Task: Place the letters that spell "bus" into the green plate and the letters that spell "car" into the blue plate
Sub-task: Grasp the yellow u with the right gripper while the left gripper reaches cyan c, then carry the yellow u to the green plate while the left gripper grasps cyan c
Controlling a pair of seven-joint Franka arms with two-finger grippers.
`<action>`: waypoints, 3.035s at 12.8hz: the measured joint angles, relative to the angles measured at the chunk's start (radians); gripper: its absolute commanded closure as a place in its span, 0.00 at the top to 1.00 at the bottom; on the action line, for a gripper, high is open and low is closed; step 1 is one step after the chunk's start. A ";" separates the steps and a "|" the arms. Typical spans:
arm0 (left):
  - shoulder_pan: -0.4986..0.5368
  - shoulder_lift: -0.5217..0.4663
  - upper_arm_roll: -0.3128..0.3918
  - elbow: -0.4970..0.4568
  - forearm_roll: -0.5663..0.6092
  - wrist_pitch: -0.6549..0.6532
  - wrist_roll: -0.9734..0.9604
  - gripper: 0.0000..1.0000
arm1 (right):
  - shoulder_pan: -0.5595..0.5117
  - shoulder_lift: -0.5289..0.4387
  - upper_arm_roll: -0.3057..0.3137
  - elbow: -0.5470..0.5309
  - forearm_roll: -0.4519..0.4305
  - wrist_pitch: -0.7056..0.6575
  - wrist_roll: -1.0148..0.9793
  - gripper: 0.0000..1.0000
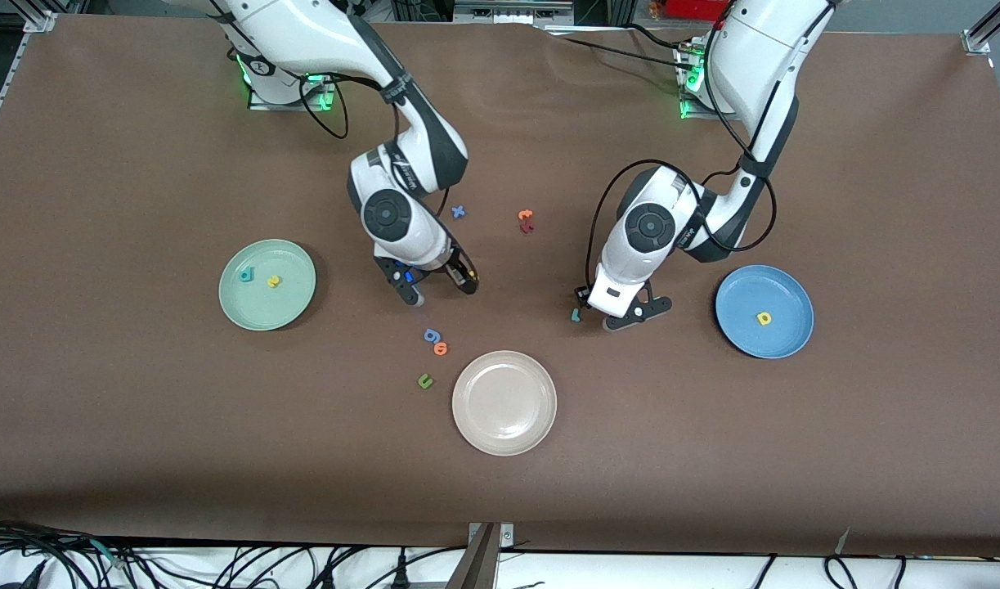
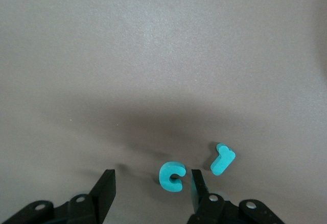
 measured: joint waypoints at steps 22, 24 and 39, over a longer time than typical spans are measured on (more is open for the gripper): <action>-0.015 0.038 0.001 0.005 0.001 0.045 0.003 0.31 | 0.031 0.070 -0.094 0.210 -0.189 -0.354 -0.184 0.07; -0.015 0.038 0.001 0.005 0.001 0.045 0.026 0.26 | 0.029 0.046 -0.177 0.229 -0.193 -0.493 -0.384 0.07; 0.203 -0.079 0.114 -0.001 0.002 -0.033 1.057 0.25 | -0.206 0.057 -0.425 0.088 0.061 -0.669 -1.290 1.00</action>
